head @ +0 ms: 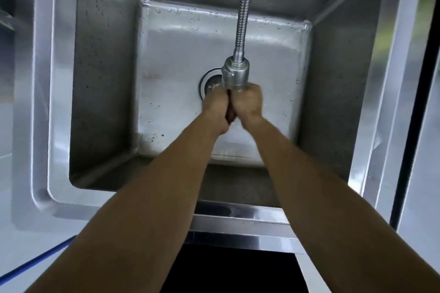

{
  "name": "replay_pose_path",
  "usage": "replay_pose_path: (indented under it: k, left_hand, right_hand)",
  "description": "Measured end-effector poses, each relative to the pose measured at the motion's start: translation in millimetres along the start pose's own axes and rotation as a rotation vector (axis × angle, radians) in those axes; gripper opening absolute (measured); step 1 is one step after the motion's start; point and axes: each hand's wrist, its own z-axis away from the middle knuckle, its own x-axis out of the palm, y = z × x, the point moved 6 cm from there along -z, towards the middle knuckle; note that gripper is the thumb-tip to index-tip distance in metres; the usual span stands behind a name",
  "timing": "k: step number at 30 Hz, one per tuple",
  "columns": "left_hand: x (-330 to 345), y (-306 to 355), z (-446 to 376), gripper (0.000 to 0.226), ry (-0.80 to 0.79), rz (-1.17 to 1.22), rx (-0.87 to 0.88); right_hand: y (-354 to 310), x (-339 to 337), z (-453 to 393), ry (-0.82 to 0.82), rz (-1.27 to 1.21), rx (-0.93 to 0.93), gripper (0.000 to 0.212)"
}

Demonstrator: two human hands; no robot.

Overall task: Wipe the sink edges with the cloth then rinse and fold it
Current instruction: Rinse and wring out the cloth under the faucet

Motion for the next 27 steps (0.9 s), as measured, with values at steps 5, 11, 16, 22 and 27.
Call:
replay_pose_path:
  k: [5,11,16,22,27]
  left_hand:
    - [-12,9,-5,0.006,0.015,0.041,-0.012]
    - [-3,-2,9,0.013,-0.063,-0.048,-0.022]
    - [-15,12,0,0.028,0.064,0.039,0.055]
    - [8,-15,15,0.024,-0.128,-0.149,0.018]
    - [-27,-1,2,0.029,0.089,0.003,0.073]
  right_hand:
    - [2,11,21,-0.047,0.100,-0.097,0.038]
    - [5,-2,7,-0.023,0.028,-0.018,0.038]
    - [4,13,14,-0.081,0.095,-0.077,0.037]
    - [12,-30,-35,-0.003,0.039,-0.021,0.031]
    - [18,-39,-18,-0.072,-0.180,0.021,0.019]
